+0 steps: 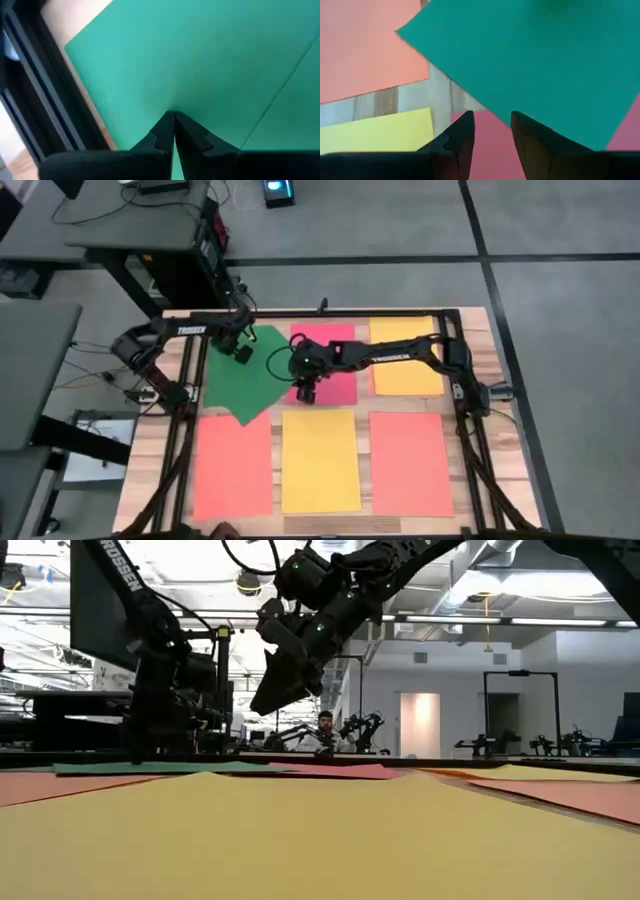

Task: Organize paper
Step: Stack the green paper on top of the green paper

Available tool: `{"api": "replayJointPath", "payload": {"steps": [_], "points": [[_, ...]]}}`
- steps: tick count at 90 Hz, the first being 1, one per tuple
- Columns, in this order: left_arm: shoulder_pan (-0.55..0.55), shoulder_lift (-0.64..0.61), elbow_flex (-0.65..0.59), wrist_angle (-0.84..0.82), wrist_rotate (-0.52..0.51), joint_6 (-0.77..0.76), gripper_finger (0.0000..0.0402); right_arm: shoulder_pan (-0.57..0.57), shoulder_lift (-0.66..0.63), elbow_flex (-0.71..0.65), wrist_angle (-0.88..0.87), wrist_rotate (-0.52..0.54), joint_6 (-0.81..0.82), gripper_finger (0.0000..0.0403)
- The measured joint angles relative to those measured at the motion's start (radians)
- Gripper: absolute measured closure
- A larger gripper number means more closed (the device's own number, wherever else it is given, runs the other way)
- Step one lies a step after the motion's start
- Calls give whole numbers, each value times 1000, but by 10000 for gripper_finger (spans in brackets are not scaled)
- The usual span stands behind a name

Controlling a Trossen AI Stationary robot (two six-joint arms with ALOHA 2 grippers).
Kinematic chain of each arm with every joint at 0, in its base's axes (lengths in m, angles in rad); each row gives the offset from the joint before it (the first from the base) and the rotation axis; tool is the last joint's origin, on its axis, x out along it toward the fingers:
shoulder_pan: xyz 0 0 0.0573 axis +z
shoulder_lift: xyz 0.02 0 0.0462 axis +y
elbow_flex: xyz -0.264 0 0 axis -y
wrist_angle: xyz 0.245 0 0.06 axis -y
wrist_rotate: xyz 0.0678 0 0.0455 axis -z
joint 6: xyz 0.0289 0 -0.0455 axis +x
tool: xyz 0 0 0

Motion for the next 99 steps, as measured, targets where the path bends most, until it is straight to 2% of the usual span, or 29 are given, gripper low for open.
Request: {"api": "replayJointPath", "payload": {"steps": [20, 30, 43, 59, 78, 99], "points": [[1, 1, 26, 54, 124, -1, 402, -63, 0, -24, -66, 6, 58, 285], [1, 1, 26, 63, 143, -4, 402, -92, 0, -25, -93, 9, 95, 296], [1, 0, 26, 65, 142, 3, 402, -83, 0, -25, -74, 3, 65, 336], [0, -30, 22, 80, 158, -5, 402, -16, 0, -22, 31, -26, -8, 397], [0, -85, 22, 62, 148, -4, 402, 7, -2, 4, 18, -26, 43, 402], [0, -97, 22, -22, 147, -4, 402, -81, -1, 3, -164, 38, 117, 402]]}}
